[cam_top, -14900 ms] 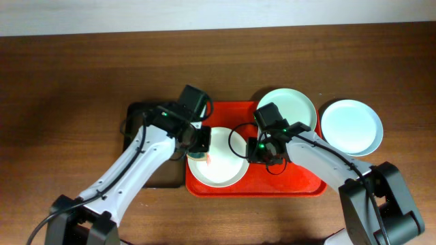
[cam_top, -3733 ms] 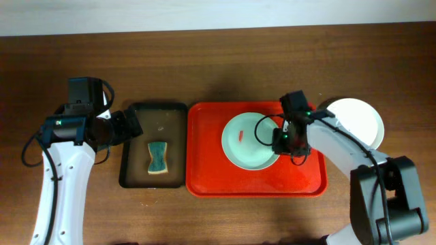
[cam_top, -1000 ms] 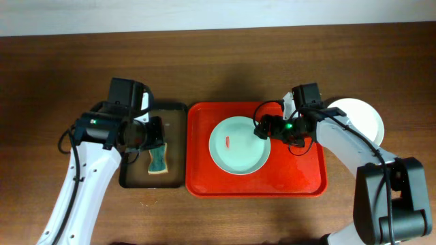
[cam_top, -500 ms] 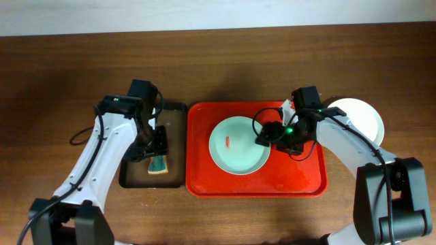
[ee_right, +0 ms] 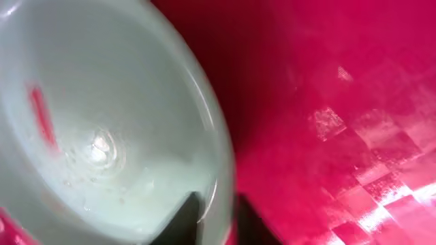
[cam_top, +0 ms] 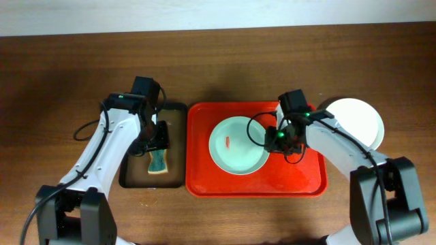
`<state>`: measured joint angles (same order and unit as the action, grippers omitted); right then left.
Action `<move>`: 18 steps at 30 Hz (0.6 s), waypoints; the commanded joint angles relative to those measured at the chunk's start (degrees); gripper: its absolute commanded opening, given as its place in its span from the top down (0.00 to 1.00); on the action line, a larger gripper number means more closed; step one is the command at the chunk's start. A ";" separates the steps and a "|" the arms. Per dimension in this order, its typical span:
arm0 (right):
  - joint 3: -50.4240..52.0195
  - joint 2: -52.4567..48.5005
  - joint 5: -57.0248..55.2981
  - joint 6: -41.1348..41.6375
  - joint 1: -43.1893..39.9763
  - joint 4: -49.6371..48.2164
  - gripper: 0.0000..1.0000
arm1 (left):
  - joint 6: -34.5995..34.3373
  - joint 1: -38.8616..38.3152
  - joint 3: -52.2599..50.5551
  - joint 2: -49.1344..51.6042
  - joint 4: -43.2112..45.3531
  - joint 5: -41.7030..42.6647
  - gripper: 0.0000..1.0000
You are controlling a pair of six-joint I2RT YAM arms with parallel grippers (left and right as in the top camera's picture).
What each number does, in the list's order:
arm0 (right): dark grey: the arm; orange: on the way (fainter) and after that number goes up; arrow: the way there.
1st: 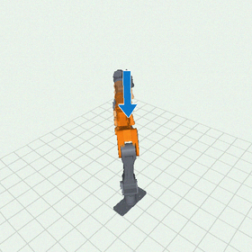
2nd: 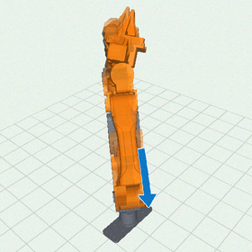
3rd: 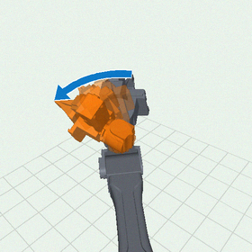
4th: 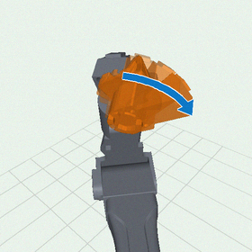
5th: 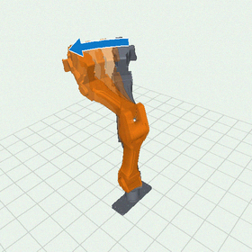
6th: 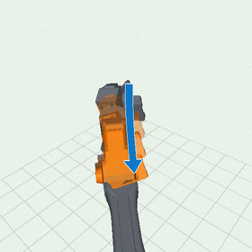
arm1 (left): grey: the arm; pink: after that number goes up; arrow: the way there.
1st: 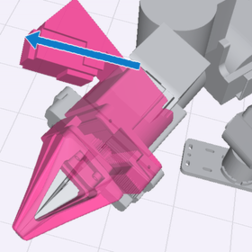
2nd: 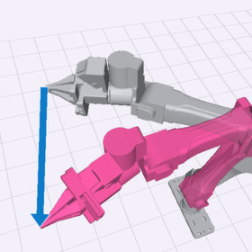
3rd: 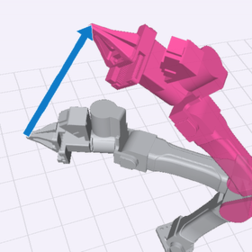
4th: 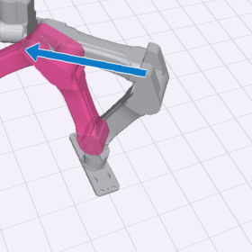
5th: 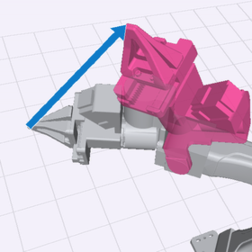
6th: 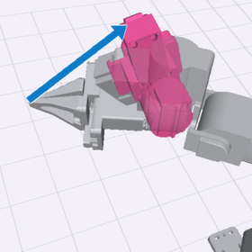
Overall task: Clean dirty plates on tray and stack at the side
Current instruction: 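Lower the left gripper into the black tray and grasp the sponge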
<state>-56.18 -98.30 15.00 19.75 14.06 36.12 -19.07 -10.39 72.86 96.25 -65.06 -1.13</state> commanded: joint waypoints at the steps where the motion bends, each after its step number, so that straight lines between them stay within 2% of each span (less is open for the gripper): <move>1: 1.57 0.42 -2.84 0.96 0.98 -1.03 0.96 | 0.28 -0.11 -1.16 0.57 0.17 -0.85 0.43; 5: 1.57 0.44 -0.20 2.21 0.98 -0.79 0.96 | 0.28 -0.11 -4.37 0.57 1.53 -0.83 0.45; 10: 1.60 0.44 -0.24 2.21 1.09 -0.79 0.96 | -1.09 0.52 -10.38 0.57 9.86 -0.83 0.53; 13: 1.60 0.44 -0.24 2.21 1.09 -0.79 0.96 | -1.49 1.29 -10.71 0.61 11.47 -0.59 0.69; 18: 1.60 0.44 -0.24 2.21 1.09 -0.81 0.96 | -1.42 1.29 -10.91 2.69 12.13 -0.70 0.66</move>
<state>-54.94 -98.30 14.44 21.47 14.74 35.29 -19.94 -9.34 62.67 96.57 -53.25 -1.15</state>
